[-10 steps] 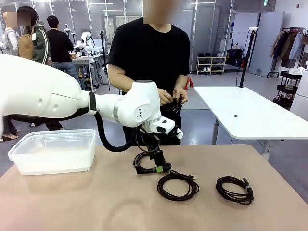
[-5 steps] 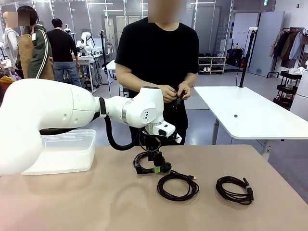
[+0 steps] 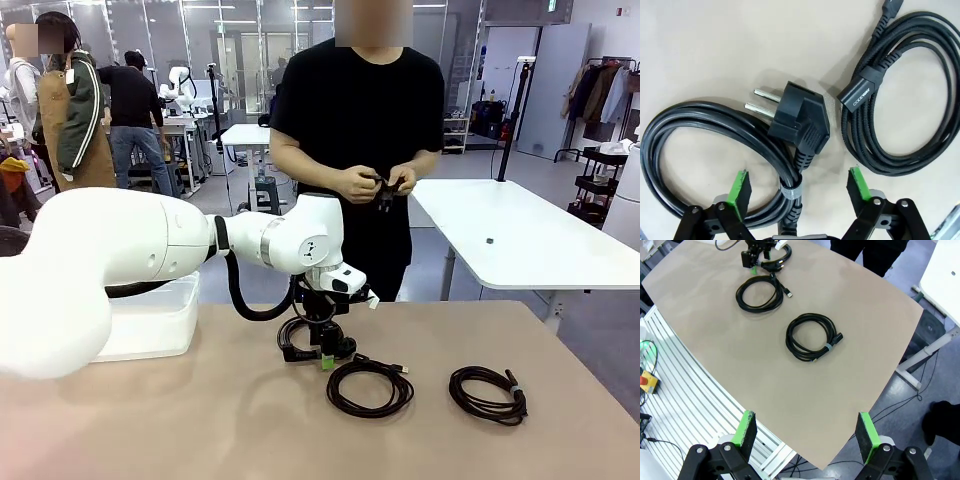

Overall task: Organize and store the cables.
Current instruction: Place the Power Cable into the Organizing box.

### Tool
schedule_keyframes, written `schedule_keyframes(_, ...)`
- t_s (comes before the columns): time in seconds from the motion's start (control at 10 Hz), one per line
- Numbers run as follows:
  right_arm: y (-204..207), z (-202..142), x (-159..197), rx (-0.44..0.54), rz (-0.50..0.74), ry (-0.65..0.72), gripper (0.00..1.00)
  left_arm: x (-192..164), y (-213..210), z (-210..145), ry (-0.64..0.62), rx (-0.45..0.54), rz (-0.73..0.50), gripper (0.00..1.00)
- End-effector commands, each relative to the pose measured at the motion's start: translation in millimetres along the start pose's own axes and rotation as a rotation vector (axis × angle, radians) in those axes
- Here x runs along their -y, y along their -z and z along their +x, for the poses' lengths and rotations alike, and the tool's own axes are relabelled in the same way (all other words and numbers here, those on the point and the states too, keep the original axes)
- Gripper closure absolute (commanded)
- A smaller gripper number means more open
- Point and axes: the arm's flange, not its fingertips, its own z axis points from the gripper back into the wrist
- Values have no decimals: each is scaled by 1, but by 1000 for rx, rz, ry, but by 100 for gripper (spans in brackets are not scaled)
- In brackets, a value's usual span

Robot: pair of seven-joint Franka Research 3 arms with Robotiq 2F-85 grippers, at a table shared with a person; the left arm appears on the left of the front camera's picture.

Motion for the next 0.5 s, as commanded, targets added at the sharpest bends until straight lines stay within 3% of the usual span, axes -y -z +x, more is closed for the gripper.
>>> schedule_keyframes(0.0, 1, 1, -1, -2, 3, -6, 0, -7, -11, 9, 16, -24, 2, 61)
schedule_keyframes(0.1, 1, 1, -1, -2, 3, -6, 0, -5, -12, 8, 22, -19, 4, 100)
schedule_keyframes(0.3, 1, 1, -1, -2, 3, -6, 0, -3, -10, 6, 21, -26, 6, 100)
schedule_keyframes(0.4, 1, 1, -1, -2, 3, -6, 0, -3, -9, 6, 23, -27, 5, 86)
